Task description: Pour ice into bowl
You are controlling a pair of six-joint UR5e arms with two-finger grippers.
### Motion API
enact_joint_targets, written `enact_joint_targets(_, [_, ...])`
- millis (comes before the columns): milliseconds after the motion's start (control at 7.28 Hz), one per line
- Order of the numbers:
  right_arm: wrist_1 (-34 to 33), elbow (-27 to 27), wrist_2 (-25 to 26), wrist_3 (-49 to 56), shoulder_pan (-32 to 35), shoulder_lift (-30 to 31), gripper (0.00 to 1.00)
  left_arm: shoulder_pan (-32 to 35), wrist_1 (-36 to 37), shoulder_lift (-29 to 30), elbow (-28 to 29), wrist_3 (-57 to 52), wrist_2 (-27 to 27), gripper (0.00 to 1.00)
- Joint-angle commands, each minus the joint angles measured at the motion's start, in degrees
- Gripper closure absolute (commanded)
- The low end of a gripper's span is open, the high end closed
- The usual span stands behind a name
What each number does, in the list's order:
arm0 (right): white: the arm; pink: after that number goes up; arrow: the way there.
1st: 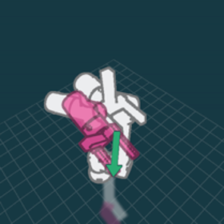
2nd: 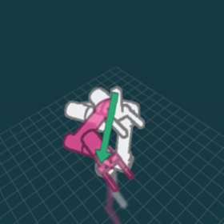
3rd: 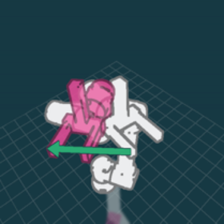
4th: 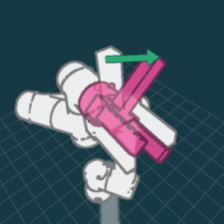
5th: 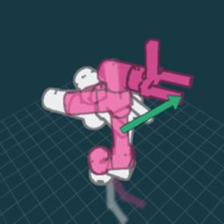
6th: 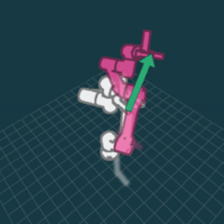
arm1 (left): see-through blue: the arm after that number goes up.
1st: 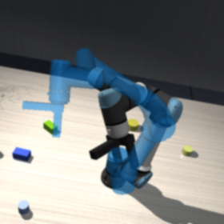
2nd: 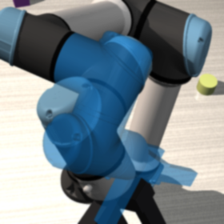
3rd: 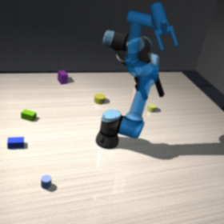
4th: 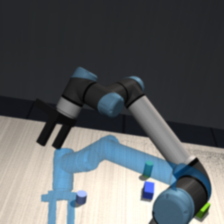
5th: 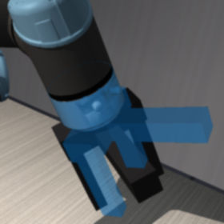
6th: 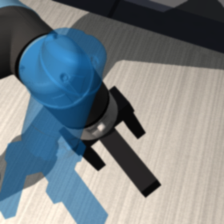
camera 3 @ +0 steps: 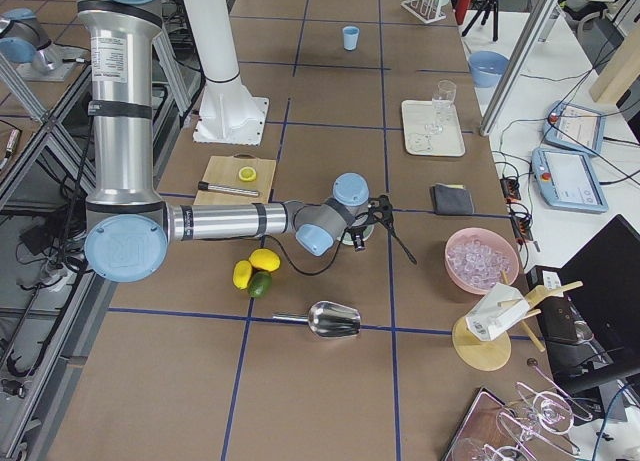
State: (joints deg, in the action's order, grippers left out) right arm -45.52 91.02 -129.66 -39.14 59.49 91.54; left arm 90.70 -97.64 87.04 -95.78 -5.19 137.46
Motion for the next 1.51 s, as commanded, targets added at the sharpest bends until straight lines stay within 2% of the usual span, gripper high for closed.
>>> enact_joint_targets(0, [-4.28, 1.18, 0.11, 0.81, 3.06, -0.04, 0.00, 0.00, 0.00, 0.06, 0.07, 0.00, 0.00, 0.00])
enact_joint_targets(137, [-5.19, 1.27, -0.07, 2.64, 5.00, 0.83, 0.00, 0.00, 0.08, 0.06, 0.15, -0.09, 0.00, 0.00])
enact_joint_targets(275, [-7.37, 1.27, -0.50, 8.67, 8.24, 1.97, 0.00, 0.00, 0.17, -0.20, 0.33, 0.00, 0.00, 0.00])
enact_joint_targets(412, [-12.35, 1.35, -0.68, 17.43, 12.45, 2.41, 0.00, 0.00, 0.17, -0.21, 0.59, 0.00, 0.00, 0.00])
enact_joint_targets(687, [-28.05, 1.53, -0.68, 41.03, 24.73, 1.89, 0.00, 0.00, 0.17, -0.99, 0.68, 0.00, 0.00, 0.00])
enact_joint_targets(824, [-37.88, 2.14, 0.01, 48.64, 28.54, -0.28, 0.00, 0.00, 0.35, -1.08, 0.59, 0.00, 0.00, 0.00])
enact_joint_targets(962, [-43.63, 2.58, 0.72, 49.67, 31.27, -2.05, 0.00, 0.00, 0.17, -1.95, 0.42, 0.00, 0.00, 0.00])
enact_joint_targets(1374, [-43.96, 2.40, -0.25, 48.63, 32.18, 0.22, 0.00, 0.00, 0.43, -2.23, 0.50, 0.00, 0.00, 0.00])
